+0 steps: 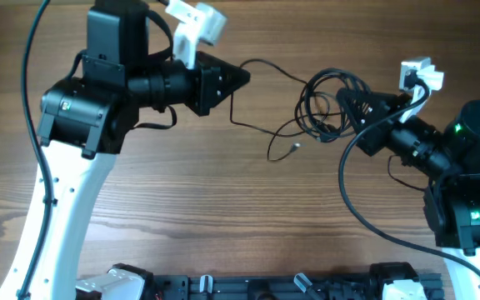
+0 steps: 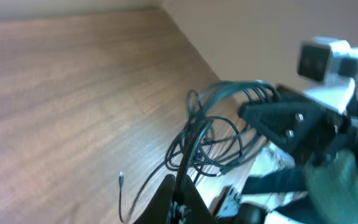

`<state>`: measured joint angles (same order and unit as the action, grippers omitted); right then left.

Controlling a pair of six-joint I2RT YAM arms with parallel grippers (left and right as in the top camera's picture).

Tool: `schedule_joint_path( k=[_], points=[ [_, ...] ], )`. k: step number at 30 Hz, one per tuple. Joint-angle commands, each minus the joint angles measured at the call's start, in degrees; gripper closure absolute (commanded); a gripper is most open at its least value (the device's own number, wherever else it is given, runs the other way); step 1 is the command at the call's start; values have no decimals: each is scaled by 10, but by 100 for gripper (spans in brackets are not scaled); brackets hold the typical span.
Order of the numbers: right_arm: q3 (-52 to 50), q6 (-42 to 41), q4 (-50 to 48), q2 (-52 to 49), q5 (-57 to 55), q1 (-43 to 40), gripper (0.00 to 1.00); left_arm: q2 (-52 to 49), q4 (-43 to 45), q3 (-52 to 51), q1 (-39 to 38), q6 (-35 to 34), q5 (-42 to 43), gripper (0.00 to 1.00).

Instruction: Untangle cables

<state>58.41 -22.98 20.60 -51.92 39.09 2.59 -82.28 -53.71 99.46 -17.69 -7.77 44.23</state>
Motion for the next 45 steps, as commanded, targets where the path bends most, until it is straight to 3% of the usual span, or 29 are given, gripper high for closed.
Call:
schedule_joint_path(
  k=[1, 7, 10, 11, 12, 14, 19, 27, 31, 37, 45],
  points=[
    [12, -16, -4, -2, -35, 0, 96, 6, 2, 7, 17, -155, -67, 96],
    [12, -17, -4, -2, -35, 0, 96, 6, -5, 7, 18, -222, -97, 96],
    [12, -27, -5, -2, -35, 0, 96, 6, -35, 7, 18, -266, -159, 96],
    [12, -27, -6, -2, -35, 0, 96, 6, -46, 7, 18, -272, -173, 75],
    [12, -27, -9, -2, -35, 0, 96, 6, -53, 7, 18, -272, -173, 42],
    [12, -27, -14, -2, -35, 0, 96, 6, -65, 7, 17, -272, -173, 0],
    [12, -28, -29, -2, -34, 0, 96, 6, -89, 7, 17, -258, -170, 0],
    [12, -38, -67, -2, 49, 0, 96, 6, -87, 7, -37, 19, -53, 0],
    [12, 21, -85, -2, 137, 0, 96, 7, -68, 7, -53, 122, 64, 0],
    [12, 49, -132, -2, 256, 0, 96, 8, -74, 7, -54, 183, 65, 0],
    [12, 17, -168, -2, 307, 0, 96, 8, -82, 7, -74, 183, 65, 0]
  ],
)
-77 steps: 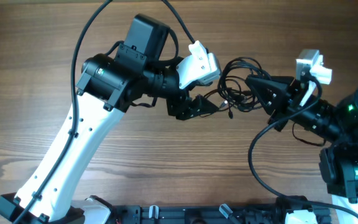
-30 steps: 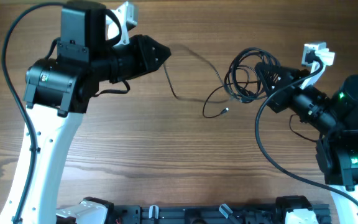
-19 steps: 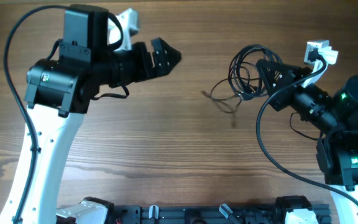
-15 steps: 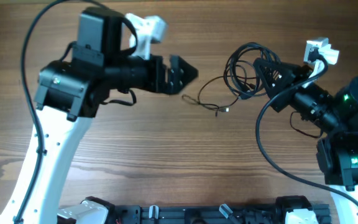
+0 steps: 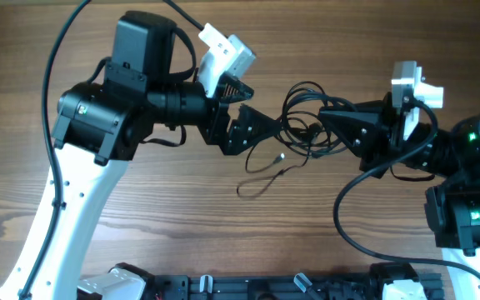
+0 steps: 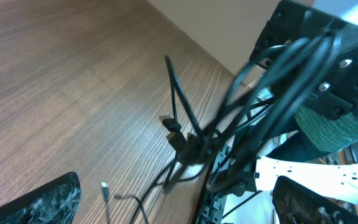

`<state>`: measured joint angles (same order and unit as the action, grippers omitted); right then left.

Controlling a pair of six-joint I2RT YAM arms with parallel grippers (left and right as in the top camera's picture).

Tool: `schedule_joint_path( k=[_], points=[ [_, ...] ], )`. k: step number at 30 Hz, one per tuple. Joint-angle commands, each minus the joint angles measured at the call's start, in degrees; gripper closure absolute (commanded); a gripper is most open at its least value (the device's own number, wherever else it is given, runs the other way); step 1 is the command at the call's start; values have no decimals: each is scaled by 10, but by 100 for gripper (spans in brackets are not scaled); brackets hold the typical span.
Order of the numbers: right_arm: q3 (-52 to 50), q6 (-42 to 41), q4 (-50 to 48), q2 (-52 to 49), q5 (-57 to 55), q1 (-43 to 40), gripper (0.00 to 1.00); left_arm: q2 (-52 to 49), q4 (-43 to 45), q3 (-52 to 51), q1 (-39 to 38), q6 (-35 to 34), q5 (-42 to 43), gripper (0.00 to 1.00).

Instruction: Untangle cables

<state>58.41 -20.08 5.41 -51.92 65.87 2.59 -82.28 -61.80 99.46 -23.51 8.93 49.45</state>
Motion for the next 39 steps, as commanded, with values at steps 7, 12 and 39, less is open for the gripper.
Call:
schedule_joint_path(
  k=[7, 12, 39],
  points=[
    [12, -41, -39, -2, 49, 0, 96, 7, 5, 7, -50, 16, 13, 0],
    [12, -43, -50, -2, 58, 0, 96, 6, 16, 7, -73, 16, 13, 4],
    [11, -84, -49, -28, 67, 0, 27, 0, 24, 7, -89, 16, 7, 96]
  ],
)
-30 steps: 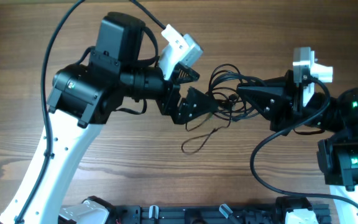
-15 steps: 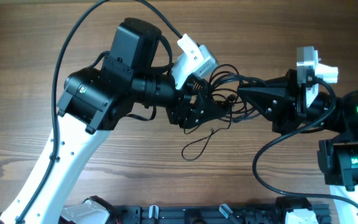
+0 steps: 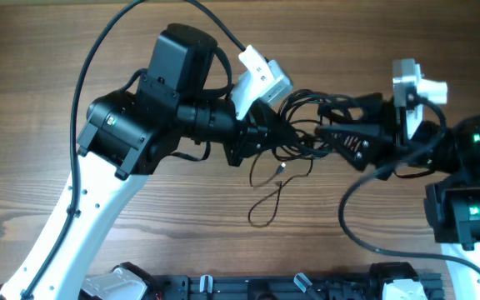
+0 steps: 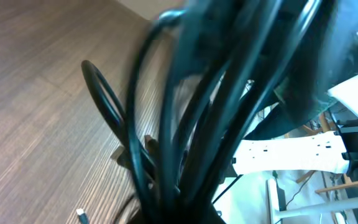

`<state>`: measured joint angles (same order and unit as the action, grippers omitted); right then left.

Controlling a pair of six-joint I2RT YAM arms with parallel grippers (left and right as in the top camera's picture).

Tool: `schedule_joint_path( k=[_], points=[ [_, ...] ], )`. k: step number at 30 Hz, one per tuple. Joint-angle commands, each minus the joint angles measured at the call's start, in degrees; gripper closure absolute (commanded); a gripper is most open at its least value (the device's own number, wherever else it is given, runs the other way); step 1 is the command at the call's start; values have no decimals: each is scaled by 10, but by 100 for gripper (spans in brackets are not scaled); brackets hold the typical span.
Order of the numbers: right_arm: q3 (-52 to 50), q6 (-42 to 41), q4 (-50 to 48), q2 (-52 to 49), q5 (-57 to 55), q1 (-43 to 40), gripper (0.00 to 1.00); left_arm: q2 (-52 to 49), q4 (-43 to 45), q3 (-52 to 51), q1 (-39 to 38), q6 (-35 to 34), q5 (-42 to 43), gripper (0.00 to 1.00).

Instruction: Untangle cables

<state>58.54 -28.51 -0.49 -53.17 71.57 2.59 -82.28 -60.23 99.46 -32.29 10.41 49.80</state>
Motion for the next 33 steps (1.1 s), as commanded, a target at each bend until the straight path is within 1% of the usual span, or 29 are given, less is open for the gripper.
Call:
schedule_joint_path(
  k=[1, 3, 5, 8, 10, 14, 18, 20, 22, 25, 27, 28, 31, 33],
  points=[
    [10, 0, 23, -29, 10, 0, 11, 0, 9, 7, -1, 0, -14, 96],
    [10, 1, 40, -42, 10, 0, 1, 0, 9, 7, -1, -3, -38, 96],
    [10, 1, 51, -56, 10, 0, 1, 0, 9, 7, -1, -11, -75, 96],
    [10, 18, 59, -63, 6, 0, 0, 0, 10, 7, -1, -85, -177, 96],
    [10, 19, 77, -63, -29, 0, 0, 0, 6, 7, -1, -129, -230, 96],
    [10, 28, 95, -60, -39, -10, 0, 0, 0, 7, -1, -128, -240, 96],
    [10, 28, 137, -54, -42, -66, 0, 1, -11, 7, -1, -129, -266, 96],
    [10, 30, 168, -47, -40, -104, 0, 1, -16, 7, -1, -128, -265, 96],
    [10, 42, 176, -42, -21, -121, 0, 1, -17, 7, -1, -123, -259, 96],
    [10, 61, 176, -39, -15, -125, 1, 1, -15, 7, -1, -68, -185, 96],
    [10, 59, 182, -40, -44, -126, 1, 1, -15, 7, -1, -45, -146, 96],
    [10, 58, 191, -40, -68, -126, 1, 1, -15, 7, -1, -44, -140, 96],
    [10, 59, 217, -40, -115, -126, 0, 1, -15, 7, -1, -41, -140, 96],
    [10, 60, 224, -40, -125, -126, 1, 1, -16, 7, -1, -33, -137, 96]
  ],
)
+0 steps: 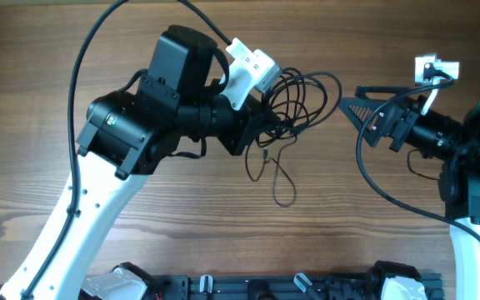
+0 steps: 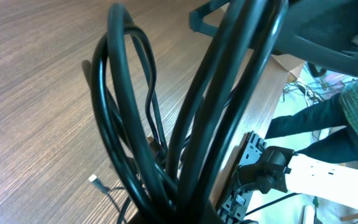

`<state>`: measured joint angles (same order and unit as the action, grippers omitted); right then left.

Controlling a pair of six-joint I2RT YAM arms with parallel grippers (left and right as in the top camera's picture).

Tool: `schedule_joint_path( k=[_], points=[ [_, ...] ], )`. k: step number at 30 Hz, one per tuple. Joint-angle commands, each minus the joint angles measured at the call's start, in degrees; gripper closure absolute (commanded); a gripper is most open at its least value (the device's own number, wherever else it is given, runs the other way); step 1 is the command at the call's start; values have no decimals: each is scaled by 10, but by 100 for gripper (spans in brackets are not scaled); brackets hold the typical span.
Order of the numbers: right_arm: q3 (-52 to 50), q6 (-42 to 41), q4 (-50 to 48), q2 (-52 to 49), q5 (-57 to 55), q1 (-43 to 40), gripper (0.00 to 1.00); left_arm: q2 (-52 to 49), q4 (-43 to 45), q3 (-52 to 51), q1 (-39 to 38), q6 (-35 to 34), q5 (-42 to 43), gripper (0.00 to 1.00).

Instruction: Untangle cables

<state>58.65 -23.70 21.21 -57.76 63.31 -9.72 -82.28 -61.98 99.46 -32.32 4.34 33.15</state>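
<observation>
A tangle of thin black cables [image 1: 300, 93] hangs off the wooden table in loops, with my left gripper [image 1: 265, 127] shut on its lower part. One loose end [image 1: 283, 193] trails down onto the wood. In the left wrist view the cable strands [image 2: 185, 124] rise thick and close from between the jaws, and a small plug [image 2: 94, 180] lies on the table. My right gripper [image 1: 350, 97] stands just right of the loops, open, with nothing between its fingers.
The wooden table [image 1: 140, 250] runs all round. A black rail with clamps [image 1: 257, 287] lines the front edge. The right arm's own supply cable [image 1: 373, 192] curves down beside its base.
My right gripper was in among the loops; now it is open and clear of them to the right. The left gripper has kept hold of the bundle, which now sits a little higher and further back.
First the right gripper held the bundle at the right while the left gripper stood apart at the back. Then the two were close, the left open by the loops. Then the left was shut on the bundle. Now only the left holds it.
</observation>
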Motion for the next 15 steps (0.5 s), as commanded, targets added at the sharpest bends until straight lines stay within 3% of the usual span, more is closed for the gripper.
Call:
schedule_joint_path(
  k=[1, 15],
  points=[
    [9, 12, 7, 6, -42, -3, 1, 1, 2, 7, 0, 28, 32, 96],
    [9, 40, 12, 6, -27, -3, 1, 1, 18, 7, -1, 30, 61, 96]
  ],
)
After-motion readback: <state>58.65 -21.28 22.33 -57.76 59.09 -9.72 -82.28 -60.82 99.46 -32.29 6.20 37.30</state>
